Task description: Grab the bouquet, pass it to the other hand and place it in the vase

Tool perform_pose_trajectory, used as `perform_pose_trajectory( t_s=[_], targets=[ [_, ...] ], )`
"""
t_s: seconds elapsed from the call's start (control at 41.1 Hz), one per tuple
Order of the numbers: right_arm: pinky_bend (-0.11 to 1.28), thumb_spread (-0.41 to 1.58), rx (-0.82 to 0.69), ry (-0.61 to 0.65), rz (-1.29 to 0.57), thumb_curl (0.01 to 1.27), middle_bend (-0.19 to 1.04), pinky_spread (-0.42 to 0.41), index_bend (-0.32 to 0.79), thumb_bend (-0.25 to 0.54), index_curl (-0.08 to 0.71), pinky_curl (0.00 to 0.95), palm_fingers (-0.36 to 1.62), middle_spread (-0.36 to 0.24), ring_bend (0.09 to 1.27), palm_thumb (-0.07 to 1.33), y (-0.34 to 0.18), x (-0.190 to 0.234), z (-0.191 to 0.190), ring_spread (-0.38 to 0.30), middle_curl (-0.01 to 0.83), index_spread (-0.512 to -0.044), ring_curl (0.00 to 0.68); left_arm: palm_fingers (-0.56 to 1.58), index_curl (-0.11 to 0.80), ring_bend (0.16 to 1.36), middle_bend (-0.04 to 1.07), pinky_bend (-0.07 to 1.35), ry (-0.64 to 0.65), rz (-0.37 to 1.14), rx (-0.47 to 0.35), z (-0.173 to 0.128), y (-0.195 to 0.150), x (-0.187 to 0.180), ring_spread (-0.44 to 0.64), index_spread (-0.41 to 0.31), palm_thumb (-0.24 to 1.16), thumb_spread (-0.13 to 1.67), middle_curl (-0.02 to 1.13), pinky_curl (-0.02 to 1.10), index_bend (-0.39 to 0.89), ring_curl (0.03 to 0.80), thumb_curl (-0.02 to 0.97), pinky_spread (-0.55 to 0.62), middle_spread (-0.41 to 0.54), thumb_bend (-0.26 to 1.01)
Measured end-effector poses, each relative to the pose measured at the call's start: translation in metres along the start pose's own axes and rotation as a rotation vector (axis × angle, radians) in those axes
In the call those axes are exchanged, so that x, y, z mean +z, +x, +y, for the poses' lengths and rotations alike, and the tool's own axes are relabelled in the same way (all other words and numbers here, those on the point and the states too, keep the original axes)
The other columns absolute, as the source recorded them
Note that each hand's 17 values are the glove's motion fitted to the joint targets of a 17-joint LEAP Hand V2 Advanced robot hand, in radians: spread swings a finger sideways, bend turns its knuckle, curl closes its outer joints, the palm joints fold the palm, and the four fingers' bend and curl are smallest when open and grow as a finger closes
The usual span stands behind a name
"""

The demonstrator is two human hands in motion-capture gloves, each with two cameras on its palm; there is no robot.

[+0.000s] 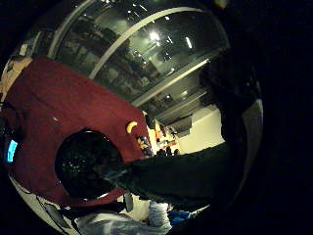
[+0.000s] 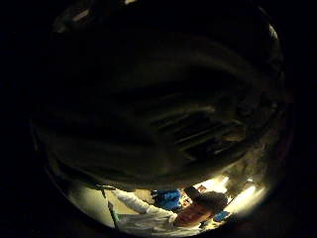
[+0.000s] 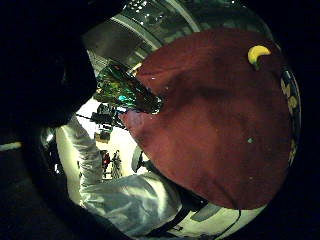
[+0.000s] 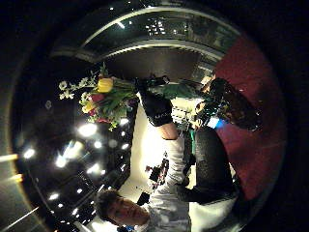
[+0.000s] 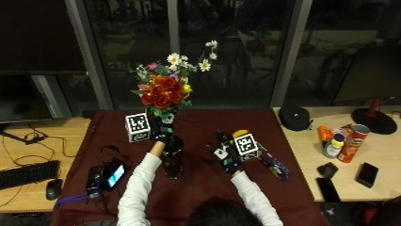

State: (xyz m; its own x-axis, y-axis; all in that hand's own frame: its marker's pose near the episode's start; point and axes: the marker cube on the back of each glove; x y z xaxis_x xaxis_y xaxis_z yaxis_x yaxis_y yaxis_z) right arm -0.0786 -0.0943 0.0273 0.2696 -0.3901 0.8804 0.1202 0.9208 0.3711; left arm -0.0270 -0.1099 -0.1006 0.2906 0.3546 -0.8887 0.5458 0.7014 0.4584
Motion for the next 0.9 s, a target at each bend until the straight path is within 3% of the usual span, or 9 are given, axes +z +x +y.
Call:
perform_pose_trajectory(
  t_s=[0.097,0.17,0.243,0.267,0.316,0.413,0.486,0.778,0.9],
  targets=[
    [0.56,1.08,0.041,0.006,0.011,0.52,0.18,0.251,0.15,-0.021,0.297,0.346,0.06,0.023,0.44,0.71,0.006,0.000,0.004,0.096,0.341,-0.351,0.313,1.29,0.551,0.68,0.61,0.52,-0.049,-0.006,-0.040,0.001,-0.026,-0.003,-0.35,-0.303,0.82,0.46,0.55,0.48,0.36,0.465,0.688,-0.34,-0.314,-0.06],
    [0.55,1.08,0.054,0.010,0.021,0.51,0.18,0.252,0.15,-0.021,0.296,0.344,0.06,0.023,0.44,0.71,0.014,-0.001,0.006,0.098,0.337,-0.349,0.311,1.27,0.554,0.67,0.61,0.50,-0.162,-0.009,-0.125,0.013,-0.050,-0.007,-0.35,-0.302,0.77,0.58,0.55,0.48,0.35,0.461,0.652,-0.34,-0.315,-0.06],
    [0.54,1.08,0.058,0.007,0.029,0.51,0.18,0.252,0.16,-0.018,0.301,0.338,0.07,0.024,0.44,0.72,0.023,-0.004,0.010,0.099,0.333,-0.344,0.311,0.68,0.527,0.58,0.55,0.38,-0.368,-0.028,-0.263,0.033,-0.099,-0.020,-0.26,-0.223,0.63,0.71,0.55,0.46,0.19,0.455,0.583,-0.24,-0.265,-0.10],
    [0.53,1.08,0.063,0.005,0.033,0.51,0.18,0.252,0.17,-0.017,0.302,0.336,0.07,0.024,0.44,0.72,0.028,-0.006,0.011,0.100,0.331,-0.344,0.310,0.26,0.517,0.55,0.52,0.30,-0.427,-0.032,-0.301,0.040,-0.116,-0.026,-0.17,-0.150,0.57,0.72,0.57,0.46,0.12,0.480,0.561,-0.11,-0.207,-0.12],
    [0.52,1.09,0.072,0.002,0.043,0.51,0.17,0.251,0.18,-0.014,0.307,0.335,0.07,0.028,0.43,0.73,0.039,-0.009,0.012,0.100,0.328,-0.344,0.307,-0.15,0.495,0.58,0.43,0.38,-0.496,-0.036,-0.339,0.053,-0.142,-0.038,-0.02,-0.053,0.51,0.75,0.60,0.54,0.05,0.544,0.533,0.05,-0.077,-0.11],
    [0.50,1.09,0.095,0.002,0.060,0.51,0.18,0.249,0.17,-0.015,0.311,0.330,0.08,0.030,0.42,0.74,0.056,-0.017,0.014,0.102,0.324,-0.342,0.302,-0.18,0.399,0.53,0.24,0.32,-0.535,-0.052,-0.338,0.069,-0.169,-0.060,0.17,0.053,0.46,0.79,0.46,0.42,0.03,0.409,0.493,0.22,0.080,-0.07],
    [0.49,1.09,0.113,0.006,0.068,0.51,0.17,0.248,0.18,-0.015,0.315,0.329,0.09,0.031,0.41,0.75,0.063,-0.023,0.018,0.102,0.320,-0.338,0.299,-0.17,0.345,0.52,0.18,0.31,-0.517,-0.069,-0.319,0.074,-0.175,-0.073,0.27,0.102,0.44,0.81,0.39,0.37,0.02,0.356,0.471,0.31,0.168,-0.05],
    [0.44,1.09,0.177,0.079,0.074,0.50,0.18,0.235,0.18,-0.019,0.326,0.321,0.14,0.037,0.39,0.76,0.104,-0.046,0.032,0.103,0.312,-0.329,0.292,-0.11,0.246,0.54,0.19,0.30,-0.398,-0.042,-0.231,0.055,-0.146,-0.098,0.44,0.136,0.32,0.85,0.35,0.34,0.08,0.319,0.397,0.46,0.281,-0.06],
    [0.42,1.10,0.042,0.326,0.382,0.50,0.17,0.233,0.18,-0.015,0.331,0.322,0.15,0.038,0.38,0.77,0.114,-0.061,0.020,0.103,0.308,-0.323,0.290,-0.10,0.228,0.54,0.19,0.29,-0.381,-0.071,-0.208,0.049,-0.138,-0.104,0.46,0.136,0.29,0.86,0.35,0.33,0.09,0.312,0.380,0.47,0.290,-0.05]
  ],
)
